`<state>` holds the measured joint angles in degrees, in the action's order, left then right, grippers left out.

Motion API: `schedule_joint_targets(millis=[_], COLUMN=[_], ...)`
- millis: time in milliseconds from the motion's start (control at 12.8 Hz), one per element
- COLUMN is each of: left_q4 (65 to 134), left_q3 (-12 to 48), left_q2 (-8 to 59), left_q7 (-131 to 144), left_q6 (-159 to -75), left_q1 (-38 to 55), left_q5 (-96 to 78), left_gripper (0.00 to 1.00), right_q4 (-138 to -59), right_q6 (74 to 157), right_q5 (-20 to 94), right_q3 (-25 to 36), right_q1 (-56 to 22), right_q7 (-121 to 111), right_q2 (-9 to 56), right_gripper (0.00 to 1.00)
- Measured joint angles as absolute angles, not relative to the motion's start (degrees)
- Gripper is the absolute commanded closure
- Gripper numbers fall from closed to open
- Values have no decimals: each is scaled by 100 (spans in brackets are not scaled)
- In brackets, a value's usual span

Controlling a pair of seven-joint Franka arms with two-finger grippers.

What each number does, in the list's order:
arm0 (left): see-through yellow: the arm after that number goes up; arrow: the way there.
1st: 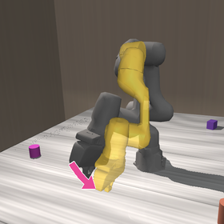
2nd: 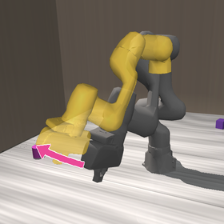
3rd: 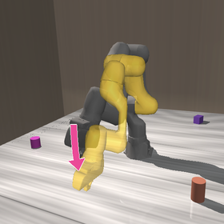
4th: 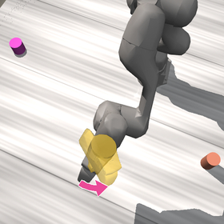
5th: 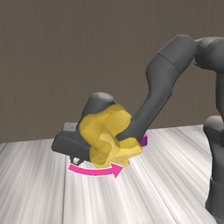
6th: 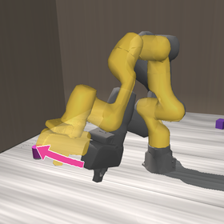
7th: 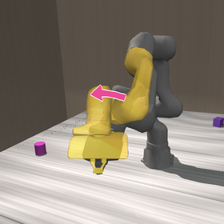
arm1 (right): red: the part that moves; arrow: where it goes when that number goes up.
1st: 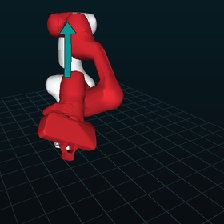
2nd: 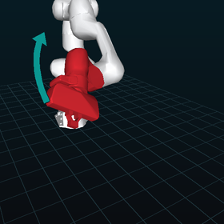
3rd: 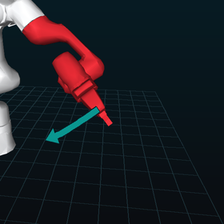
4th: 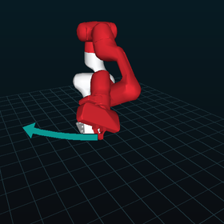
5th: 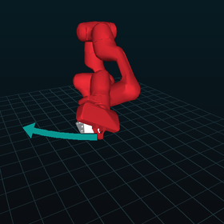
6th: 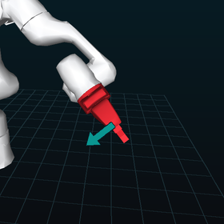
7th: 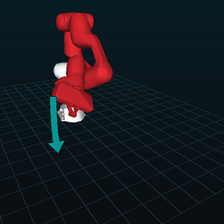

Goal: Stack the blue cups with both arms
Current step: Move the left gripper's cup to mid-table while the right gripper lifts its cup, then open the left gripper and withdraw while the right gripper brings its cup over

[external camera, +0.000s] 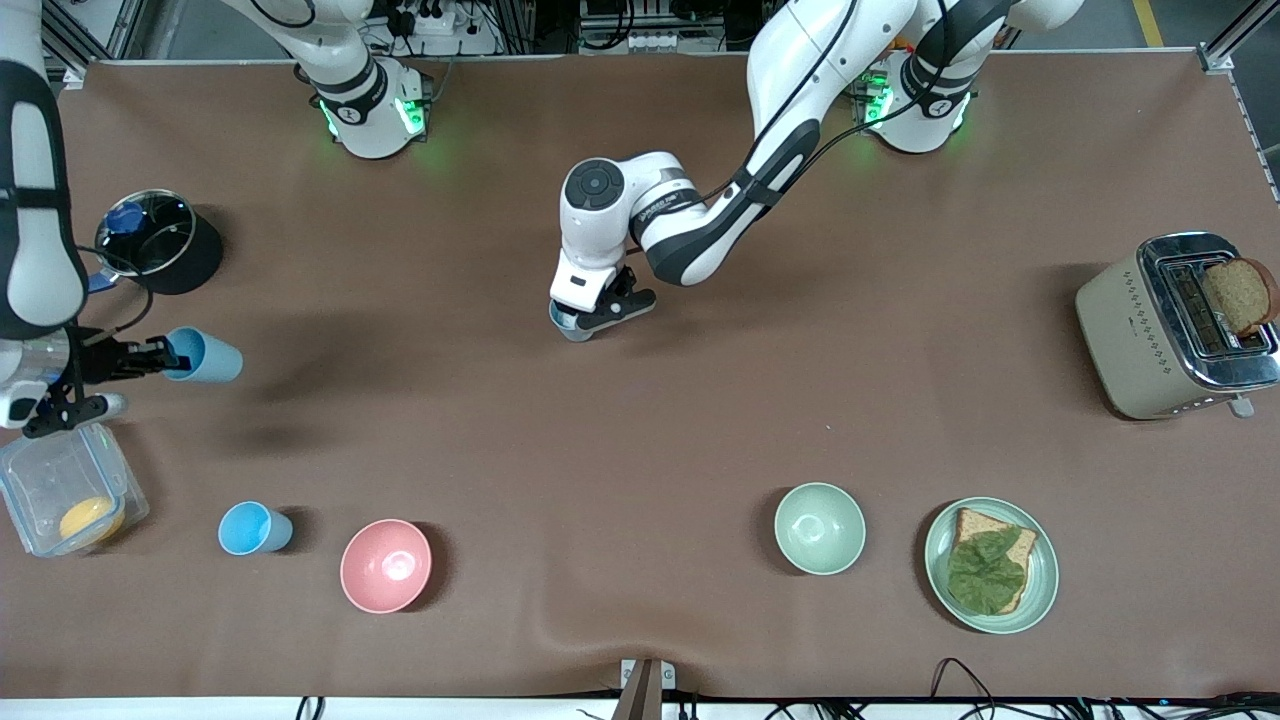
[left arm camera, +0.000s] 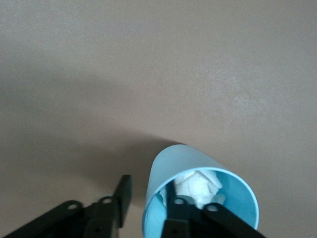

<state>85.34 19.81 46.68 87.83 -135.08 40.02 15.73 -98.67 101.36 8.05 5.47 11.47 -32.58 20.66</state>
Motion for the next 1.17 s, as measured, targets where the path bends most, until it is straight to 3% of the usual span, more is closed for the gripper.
schedule_joint_targets(millis=[313, 704, 1173], left_q4=[8181, 8117, 8146], left_q3=[2010, 1998, 1976], left_q2=[4376, 3070, 2189], left_q7=[8814, 8820, 7915], left_q6=[-13551, -12750, -11715], left_q1=[3783, 3567, 2204], left_q5=[1296, 822, 818], left_gripper=[0, 0, 0], right_q4=[-9861, -9887, -10272], right_q6=[9552, 9133, 9743], right_q5=[813, 959, 1045], right_q3=[497, 465, 438], right_q1=[458, -389, -1854], right_q7=[-1826, -297, 1788], right_q2=[1634, 1223, 1181], right_gripper=[100, 100, 100])
